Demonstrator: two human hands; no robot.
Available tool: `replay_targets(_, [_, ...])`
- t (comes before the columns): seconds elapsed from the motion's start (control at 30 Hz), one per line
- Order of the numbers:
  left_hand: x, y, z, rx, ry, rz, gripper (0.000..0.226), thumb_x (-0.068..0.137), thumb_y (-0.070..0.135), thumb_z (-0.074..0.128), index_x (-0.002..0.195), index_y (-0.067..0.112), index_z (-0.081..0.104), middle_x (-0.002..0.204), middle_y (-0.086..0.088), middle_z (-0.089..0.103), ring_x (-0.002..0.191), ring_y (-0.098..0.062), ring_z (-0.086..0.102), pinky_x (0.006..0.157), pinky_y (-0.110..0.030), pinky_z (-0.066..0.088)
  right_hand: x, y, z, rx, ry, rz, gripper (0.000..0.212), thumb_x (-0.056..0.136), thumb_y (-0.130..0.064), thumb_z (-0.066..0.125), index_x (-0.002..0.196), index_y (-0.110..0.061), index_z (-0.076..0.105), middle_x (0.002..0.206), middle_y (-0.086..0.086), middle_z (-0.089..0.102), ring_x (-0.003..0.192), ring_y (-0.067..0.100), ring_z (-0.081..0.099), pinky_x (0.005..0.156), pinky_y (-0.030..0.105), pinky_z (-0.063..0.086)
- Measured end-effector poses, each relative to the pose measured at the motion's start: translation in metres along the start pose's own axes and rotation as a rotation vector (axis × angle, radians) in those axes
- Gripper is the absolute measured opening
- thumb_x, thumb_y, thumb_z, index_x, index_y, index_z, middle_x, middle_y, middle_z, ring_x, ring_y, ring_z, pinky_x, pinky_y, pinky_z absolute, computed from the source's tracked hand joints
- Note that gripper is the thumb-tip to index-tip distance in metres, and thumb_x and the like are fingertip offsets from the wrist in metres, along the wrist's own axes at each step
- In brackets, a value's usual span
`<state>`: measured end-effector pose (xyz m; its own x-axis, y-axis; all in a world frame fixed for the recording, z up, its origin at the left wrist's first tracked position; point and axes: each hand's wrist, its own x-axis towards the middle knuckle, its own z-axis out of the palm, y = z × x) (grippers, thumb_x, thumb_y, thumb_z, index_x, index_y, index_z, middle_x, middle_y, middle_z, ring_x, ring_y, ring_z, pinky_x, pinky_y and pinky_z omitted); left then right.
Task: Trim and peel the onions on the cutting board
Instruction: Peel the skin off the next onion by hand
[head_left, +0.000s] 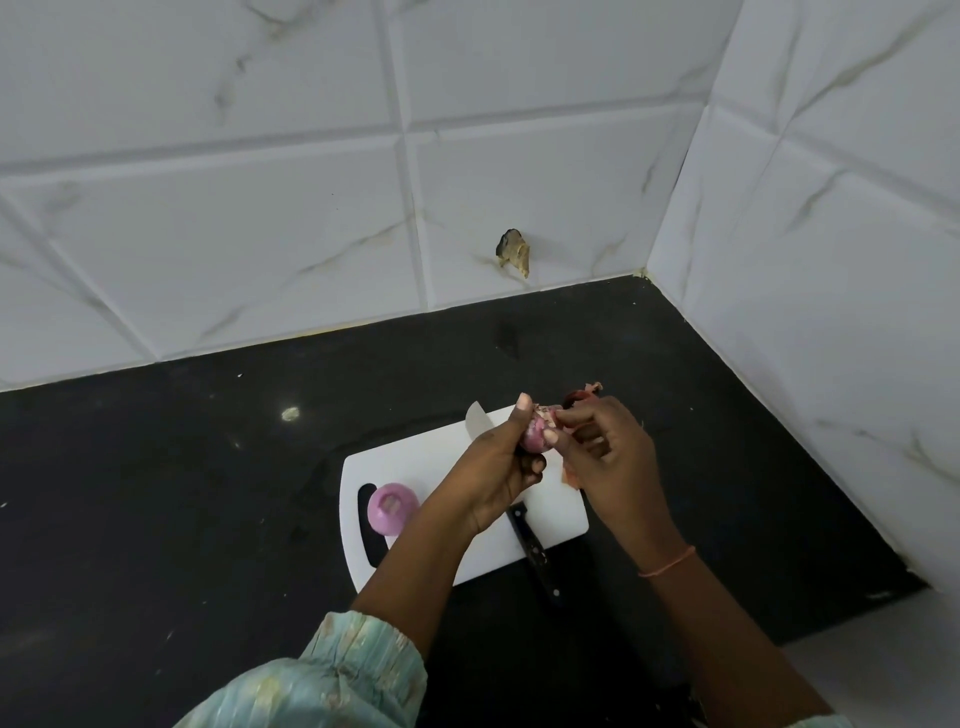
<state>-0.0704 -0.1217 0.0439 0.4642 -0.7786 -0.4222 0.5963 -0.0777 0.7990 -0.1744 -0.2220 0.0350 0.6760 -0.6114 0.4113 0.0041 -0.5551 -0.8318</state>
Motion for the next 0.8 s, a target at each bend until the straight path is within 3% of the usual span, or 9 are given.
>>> replay_targets(0.13, [-0.001,0.003,-0.001,0.047,0.015,0.020,0.045,0.096,0.053,0.049,0.104,0.014,0.068,0.076,-0.001,0.059,0.057,-0.008,0.048,0.057,-0.018,0.043,0.002,0.000,0.002,-0.090,-0.001,-0.067,0.007,0.088,-0.012,0.070,0.095,-0.013,0.069,0.097,-0.002,0.064,0.088,0.006,0.063,0.074,0.016,0.052])
replay_targets(0.37, [-0.001,0.005,-0.005,0.150,0.040,0.036,0.054,0.093,0.056,0.053,0.109,0.006,0.070,0.070,-0.003,0.054,0.057,-0.008,0.048,0.061,-0.021,0.044,0.006,0.004,0.005,-0.203,-0.040,-0.065,0.008,0.094,-0.012,0.060,0.102,-0.012,0.061,0.096,-0.003,0.061,0.088,0.008,0.061,0.074,0.021,0.053])
replay_targets(0.5, [-0.002,0.006,-0.006,0.088,0.012,0.006,0.051,0.095,0.054,0.050,0.107,0.008,0.068,0.063,-0.002,0.052,0.056,-0.008,0.047,0.059,-0.020,0.044,0.009,0.008,0.005,-0.183,-0.030,0.044,0.006,0.094,-0.009,0.058,0.100,-0.011,0.060,0.095,0.001,0.063,0.086,0.008,0.062,0.073,0.019,0.053])
replay_targets(0.67, [0.000,0.007,-0.006,-0.003,-0.043,-0.014,0.050,0.098,0.048,0.049,0.115,0.003,0.063,0.077,-0.007,0.061,0.058,-0.009,0.051,0.057,-0.018,0.047,0.011,0.017,-0.006,-0.168,0.153,0.217,0.006,0.089,-0.009,0.067,0.089,-0.012,0.061,0.085,-0.006,0.064,0.081,0.002,0.062,0.068,0.009,0.049])
replay_targets(0.8, [0.003,0.004,-0.005,-0.092,-0.027,-0.038,0.042,0.097,0.043,0.052,0.110,0.005,0.066,0.081,-0.009,0.065,0.061,-0.011,0.056,0.067,-0.023,0.050,0.014,0.032,-0.011,-0.284,0.141,0.324,0.012,0.086,-0.001,0.067,0.090,-0.012,0.066,0.089,-0.005,0.065,0.084,0.007,0.063,0.072,0.016,0.050])
